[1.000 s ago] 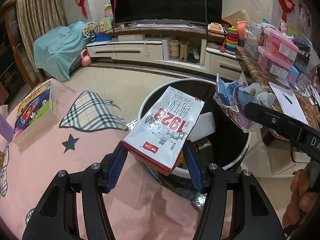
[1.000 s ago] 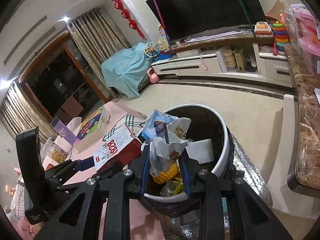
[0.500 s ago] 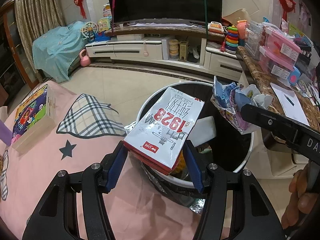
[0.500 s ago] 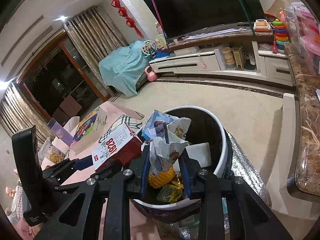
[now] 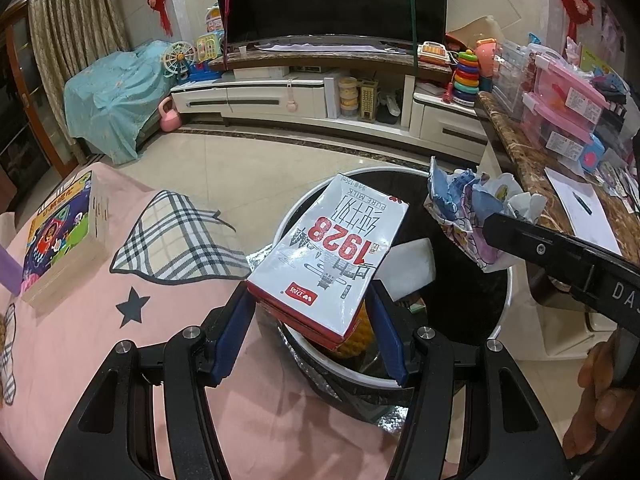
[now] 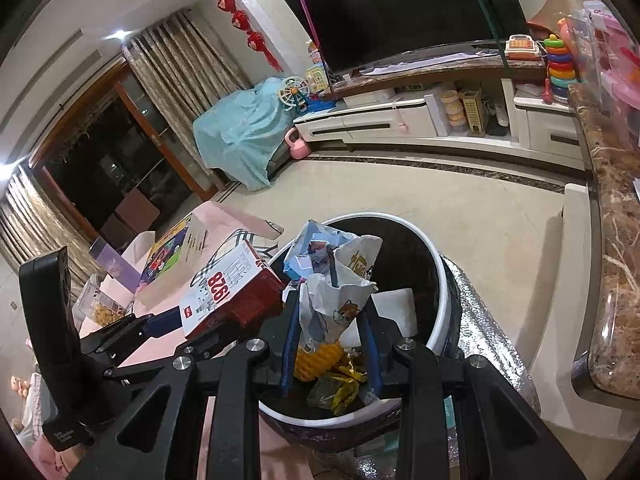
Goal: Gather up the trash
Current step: 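Carry the milk carton and wrapper in both grippers over the bin, then open both grippers to drop the carton and wrapper into the bin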
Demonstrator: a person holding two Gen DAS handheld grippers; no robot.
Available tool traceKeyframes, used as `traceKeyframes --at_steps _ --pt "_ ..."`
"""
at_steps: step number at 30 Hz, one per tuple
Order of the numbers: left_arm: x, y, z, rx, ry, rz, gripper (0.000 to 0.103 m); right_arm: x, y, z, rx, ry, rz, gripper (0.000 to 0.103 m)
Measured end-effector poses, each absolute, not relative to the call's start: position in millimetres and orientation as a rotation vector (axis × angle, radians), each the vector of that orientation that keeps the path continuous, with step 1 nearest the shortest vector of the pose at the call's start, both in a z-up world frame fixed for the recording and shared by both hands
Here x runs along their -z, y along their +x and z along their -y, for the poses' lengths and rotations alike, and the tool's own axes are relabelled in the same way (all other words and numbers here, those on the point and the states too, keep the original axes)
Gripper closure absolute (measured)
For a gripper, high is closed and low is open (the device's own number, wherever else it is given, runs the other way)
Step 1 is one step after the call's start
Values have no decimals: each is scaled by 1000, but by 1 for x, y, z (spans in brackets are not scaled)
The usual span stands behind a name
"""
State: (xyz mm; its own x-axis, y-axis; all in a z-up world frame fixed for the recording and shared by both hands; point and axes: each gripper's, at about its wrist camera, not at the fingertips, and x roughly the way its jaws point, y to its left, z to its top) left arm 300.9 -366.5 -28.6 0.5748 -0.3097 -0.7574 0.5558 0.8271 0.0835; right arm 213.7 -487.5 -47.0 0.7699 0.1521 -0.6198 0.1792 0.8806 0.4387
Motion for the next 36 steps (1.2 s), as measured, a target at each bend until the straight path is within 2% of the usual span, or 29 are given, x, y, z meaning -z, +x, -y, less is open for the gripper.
traceKeyframes --at_steps 36 --pt "35 307 370 522 325 -855 45 49 220 489 20 510 -715 73"
